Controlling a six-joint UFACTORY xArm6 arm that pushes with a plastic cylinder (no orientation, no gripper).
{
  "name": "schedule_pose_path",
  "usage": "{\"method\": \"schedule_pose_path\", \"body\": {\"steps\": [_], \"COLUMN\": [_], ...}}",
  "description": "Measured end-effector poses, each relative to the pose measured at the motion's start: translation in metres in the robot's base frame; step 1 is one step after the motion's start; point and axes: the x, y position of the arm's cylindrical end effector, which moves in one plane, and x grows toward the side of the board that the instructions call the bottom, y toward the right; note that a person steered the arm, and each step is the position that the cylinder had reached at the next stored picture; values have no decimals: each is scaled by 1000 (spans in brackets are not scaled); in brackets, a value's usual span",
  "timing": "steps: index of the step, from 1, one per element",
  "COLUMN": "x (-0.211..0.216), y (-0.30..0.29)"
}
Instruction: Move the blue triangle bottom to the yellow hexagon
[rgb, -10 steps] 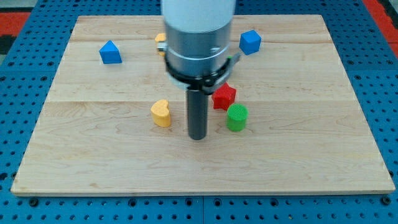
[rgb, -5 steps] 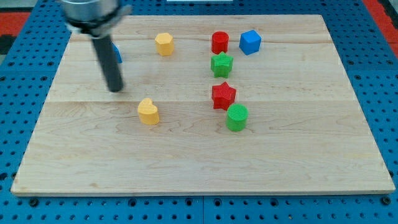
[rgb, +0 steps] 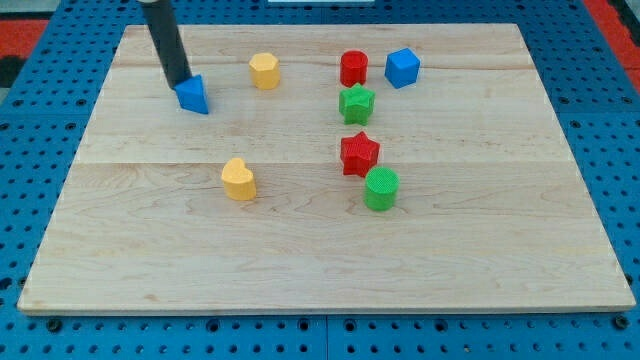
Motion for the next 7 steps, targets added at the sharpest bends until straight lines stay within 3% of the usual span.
{"method": "schedule_pose_path", "body": {"steps": [1,2,7], "x": [7,20,52], "y": [13,-26,48]}}
